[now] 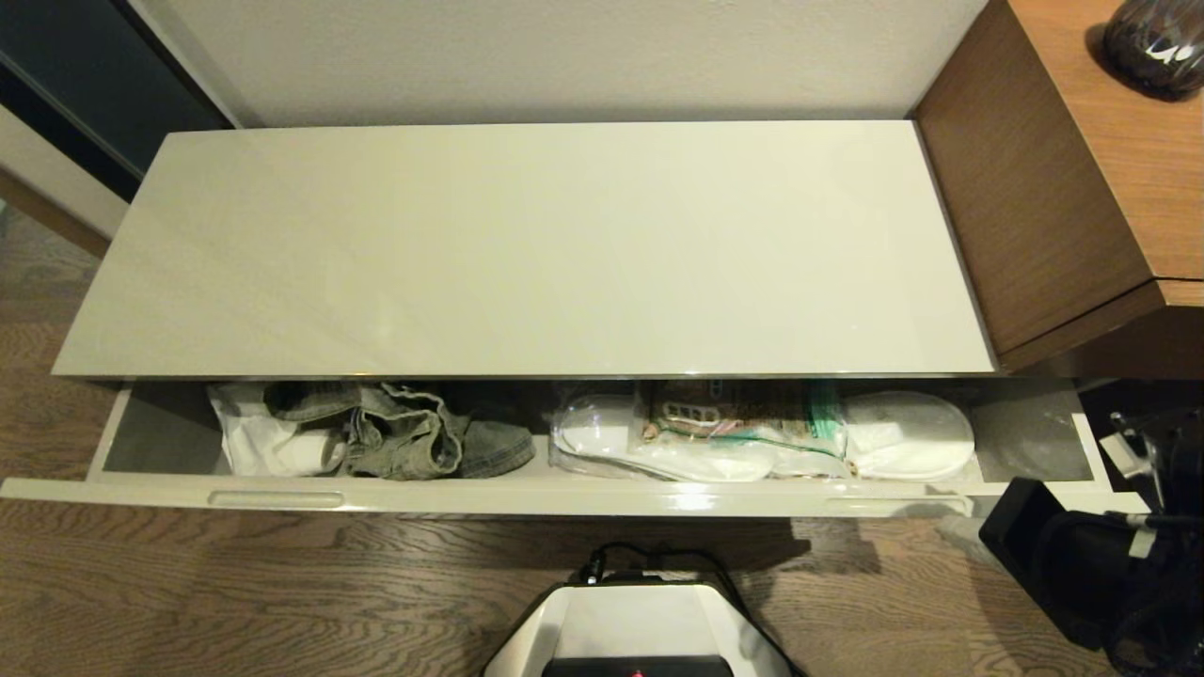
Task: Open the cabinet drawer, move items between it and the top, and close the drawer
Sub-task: Close the drawer
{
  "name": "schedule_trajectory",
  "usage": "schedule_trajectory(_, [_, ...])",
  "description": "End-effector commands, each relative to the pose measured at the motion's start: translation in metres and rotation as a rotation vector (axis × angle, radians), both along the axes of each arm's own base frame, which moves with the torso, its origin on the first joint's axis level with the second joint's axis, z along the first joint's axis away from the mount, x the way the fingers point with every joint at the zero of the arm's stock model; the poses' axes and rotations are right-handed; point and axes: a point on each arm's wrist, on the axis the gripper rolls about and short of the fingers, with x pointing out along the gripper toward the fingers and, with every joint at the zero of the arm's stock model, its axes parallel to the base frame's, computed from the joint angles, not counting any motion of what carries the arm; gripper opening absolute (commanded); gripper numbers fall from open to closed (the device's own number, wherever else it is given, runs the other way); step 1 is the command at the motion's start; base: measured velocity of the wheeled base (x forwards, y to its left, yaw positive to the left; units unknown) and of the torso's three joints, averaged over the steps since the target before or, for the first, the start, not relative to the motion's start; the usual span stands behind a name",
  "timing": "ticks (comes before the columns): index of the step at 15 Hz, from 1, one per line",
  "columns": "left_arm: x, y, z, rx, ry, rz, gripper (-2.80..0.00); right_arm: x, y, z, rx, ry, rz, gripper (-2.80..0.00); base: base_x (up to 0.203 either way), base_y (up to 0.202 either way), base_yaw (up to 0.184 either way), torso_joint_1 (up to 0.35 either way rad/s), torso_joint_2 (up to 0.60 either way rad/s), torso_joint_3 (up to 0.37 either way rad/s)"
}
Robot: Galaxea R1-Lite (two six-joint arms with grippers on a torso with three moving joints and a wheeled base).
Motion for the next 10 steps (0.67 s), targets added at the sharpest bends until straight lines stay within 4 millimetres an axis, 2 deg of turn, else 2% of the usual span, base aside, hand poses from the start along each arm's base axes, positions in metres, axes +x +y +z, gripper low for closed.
schedule_trajectory(1, [0.000,0.000,0.000,0.000,0.001,0.001,-2.80,0.006,0.000,0.009,0.028,-0.049,-0.014,-2.80,0.000,0.000,0.000,0.000,0.00,0.000])
schedule_trajectory(5, [0.000,0.000,0.000,0.000,0.001,0.001,-2.80,0.025,0.004,0.006,0.020,-0.038,-0.037,-2.80,0.000,0.000,0.000,0.000,0.00,0.000])
schedule_trajectory(8, [0.000,0.000,0.000,0.000,0.001,0.001,-2.80,0.042,0.010,-0.018,-0.019,0.043,-0.050,-2.80,0.000,0.000,0.000,0.000,0.00,0.000])
schedule_trajectory(10, [0.000,0.000,0.000,0.000,0.002,0.001,-2.80,0.055,0.011,-0.028,-0.023,0.040,-0.072,-2.80,0.000,0.000,0.000,0.000,0.00,0.000])
